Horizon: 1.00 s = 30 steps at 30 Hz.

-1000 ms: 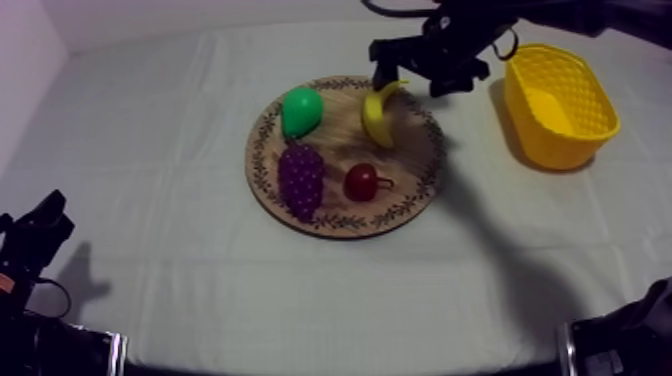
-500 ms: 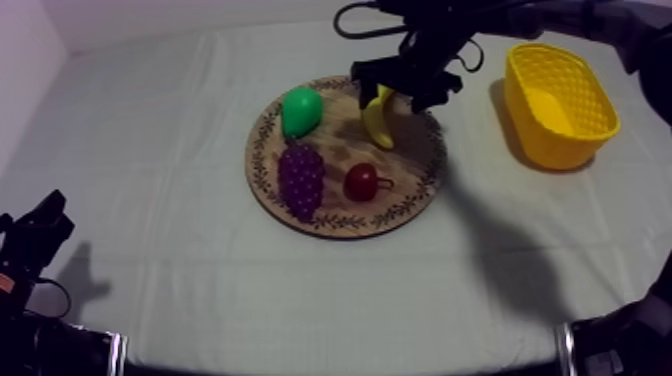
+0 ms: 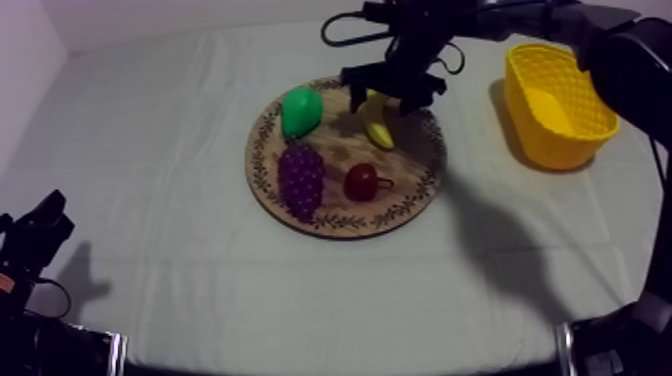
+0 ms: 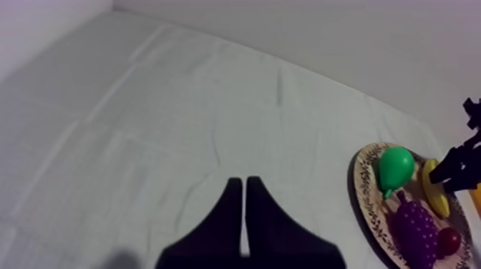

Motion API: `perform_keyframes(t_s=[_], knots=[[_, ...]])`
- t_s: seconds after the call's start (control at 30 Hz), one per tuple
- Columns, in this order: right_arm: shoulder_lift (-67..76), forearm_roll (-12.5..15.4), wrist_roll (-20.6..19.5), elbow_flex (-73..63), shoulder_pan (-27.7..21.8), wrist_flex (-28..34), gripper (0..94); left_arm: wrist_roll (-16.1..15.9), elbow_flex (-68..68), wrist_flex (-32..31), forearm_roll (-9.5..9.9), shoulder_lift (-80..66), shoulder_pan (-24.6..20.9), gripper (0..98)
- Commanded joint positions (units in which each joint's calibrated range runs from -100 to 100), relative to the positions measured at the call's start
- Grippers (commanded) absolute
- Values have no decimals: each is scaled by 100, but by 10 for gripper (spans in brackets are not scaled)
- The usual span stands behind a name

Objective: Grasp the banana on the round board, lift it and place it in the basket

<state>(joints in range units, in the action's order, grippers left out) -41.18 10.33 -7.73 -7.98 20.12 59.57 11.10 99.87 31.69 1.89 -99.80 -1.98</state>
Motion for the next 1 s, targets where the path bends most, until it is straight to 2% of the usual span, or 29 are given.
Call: perform_keyframes(t_s=[0.0,0.33,0.73,0.97], knots=[[-41,50,72,-134,-16,54,548,1,2,0,-1,-3,-1,1],[-328,128,200,-589,-31,398,364,0,2,0,-1,-3,-1,1],[-692,26,172,-945,14,684,308,-3,2,0,-1,-3,-1,1],[-729,32,142,-974,-31,703,238,-4,2,0,-1,-3,-1,1]])
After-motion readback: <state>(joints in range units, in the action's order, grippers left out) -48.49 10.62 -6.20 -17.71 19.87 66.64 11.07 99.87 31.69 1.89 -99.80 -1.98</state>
